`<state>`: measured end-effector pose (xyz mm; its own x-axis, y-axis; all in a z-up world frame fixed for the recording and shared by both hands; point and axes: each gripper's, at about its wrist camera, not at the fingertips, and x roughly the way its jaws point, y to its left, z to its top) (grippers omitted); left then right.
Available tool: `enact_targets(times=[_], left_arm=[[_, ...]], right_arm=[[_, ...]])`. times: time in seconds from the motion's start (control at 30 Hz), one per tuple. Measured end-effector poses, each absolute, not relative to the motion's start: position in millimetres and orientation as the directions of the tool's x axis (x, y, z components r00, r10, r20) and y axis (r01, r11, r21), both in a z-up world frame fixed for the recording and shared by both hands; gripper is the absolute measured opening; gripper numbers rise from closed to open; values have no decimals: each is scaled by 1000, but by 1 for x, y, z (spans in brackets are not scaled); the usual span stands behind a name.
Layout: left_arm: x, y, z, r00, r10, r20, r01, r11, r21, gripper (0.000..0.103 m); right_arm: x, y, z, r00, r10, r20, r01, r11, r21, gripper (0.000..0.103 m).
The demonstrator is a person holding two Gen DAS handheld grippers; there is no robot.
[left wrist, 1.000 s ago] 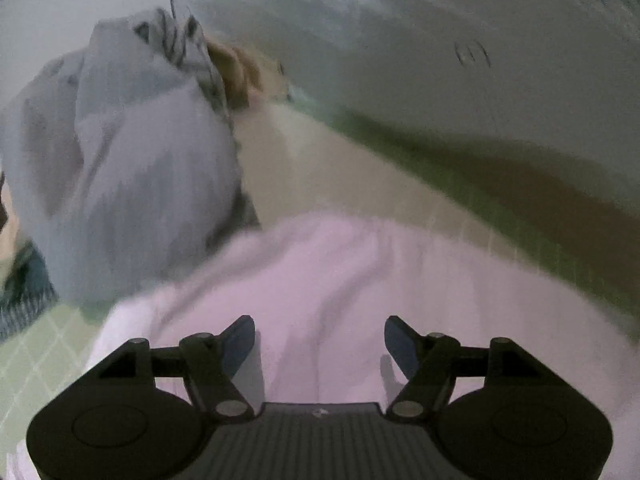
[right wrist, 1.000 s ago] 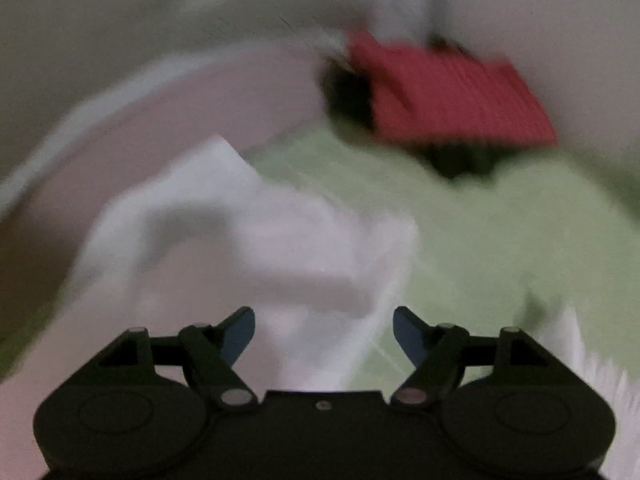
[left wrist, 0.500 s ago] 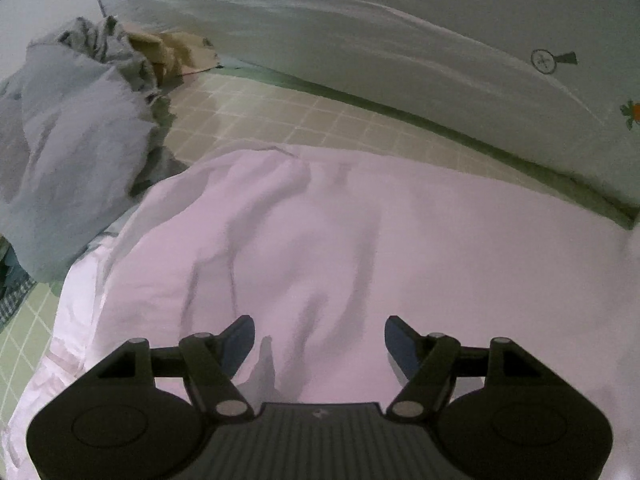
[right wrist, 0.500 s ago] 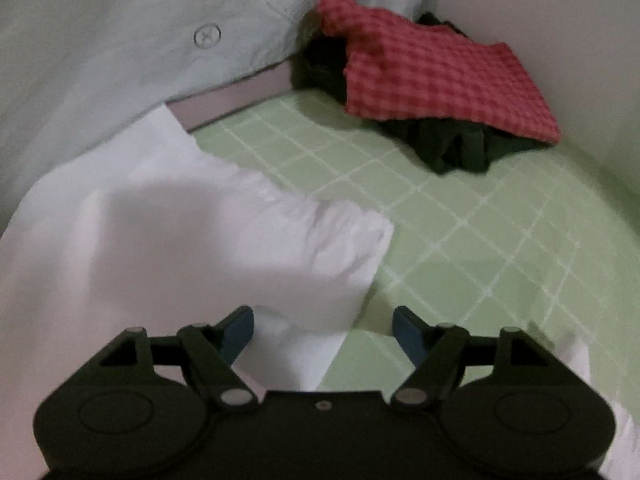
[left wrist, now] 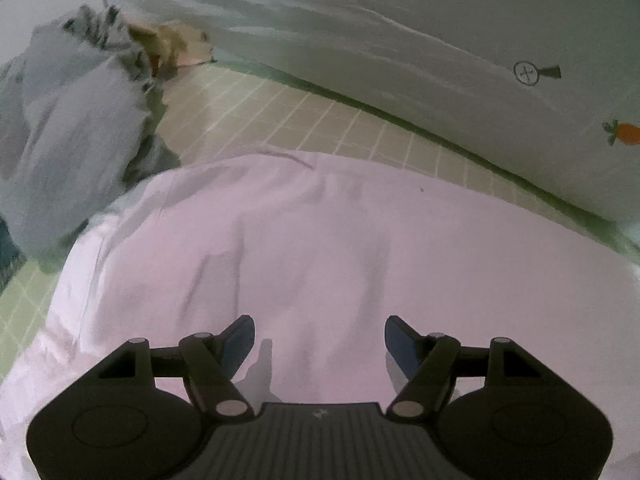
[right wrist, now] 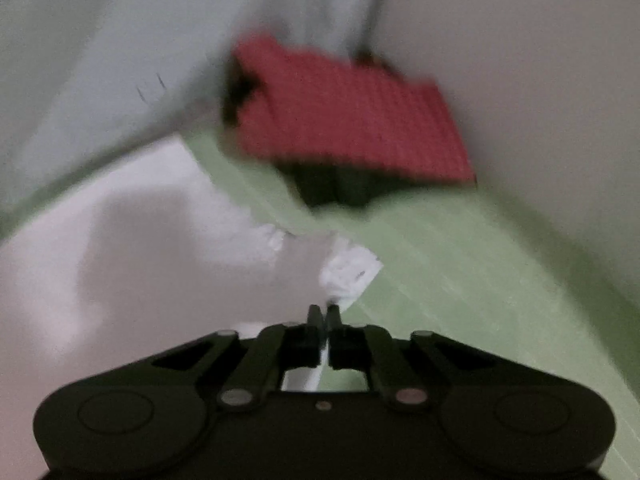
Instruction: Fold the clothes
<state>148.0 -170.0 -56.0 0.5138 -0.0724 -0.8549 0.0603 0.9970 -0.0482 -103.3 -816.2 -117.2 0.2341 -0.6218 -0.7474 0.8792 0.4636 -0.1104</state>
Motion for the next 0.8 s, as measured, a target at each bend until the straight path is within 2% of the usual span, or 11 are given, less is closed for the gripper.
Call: enact_targets(times=[0.03,0.1,0.13,0.17,0.3,0.47,0.67,0.8], left_arm=[[145,-168,-54,516,-75,-853,58,997,-52,73],[138,-165,-51,521,-79,-850,55,997,-60,74],[135,-164,-49,524,-82,-848,53,997,-64,78],[132,-162,-48,527,-84,-846,51,996,-68,79],[101,-148,-42,531,-73,-844,59,997,-49,81],[62,-128,-50,498,-68,-864,50,997,-50,81],[25,-118,-67,448,-70,-891,42,997,-57,82],[5,-126,-70,440,-88,-894,53,996,-72,82]], right_arm=[[-112,-814,-113,240,-626,-742,888,451,-93,35],[-132,-806,-100,262,-651,-712,908,416,-46,65],[-143,-798,-94,285,-655,-700,912,409,-11,72],[-153,-788,-89,314,-656,-687,913,407,30,87],[-190,-740,-86,432,-595,-678,870,474,138,103],[-225,-680,-105,477,-508,-717,822,546,161,103],[-292,-659,-121,470,-496,-730,850,478,223,103],[-332,-662,-120,446,-529,-722,864,465,193,103]])
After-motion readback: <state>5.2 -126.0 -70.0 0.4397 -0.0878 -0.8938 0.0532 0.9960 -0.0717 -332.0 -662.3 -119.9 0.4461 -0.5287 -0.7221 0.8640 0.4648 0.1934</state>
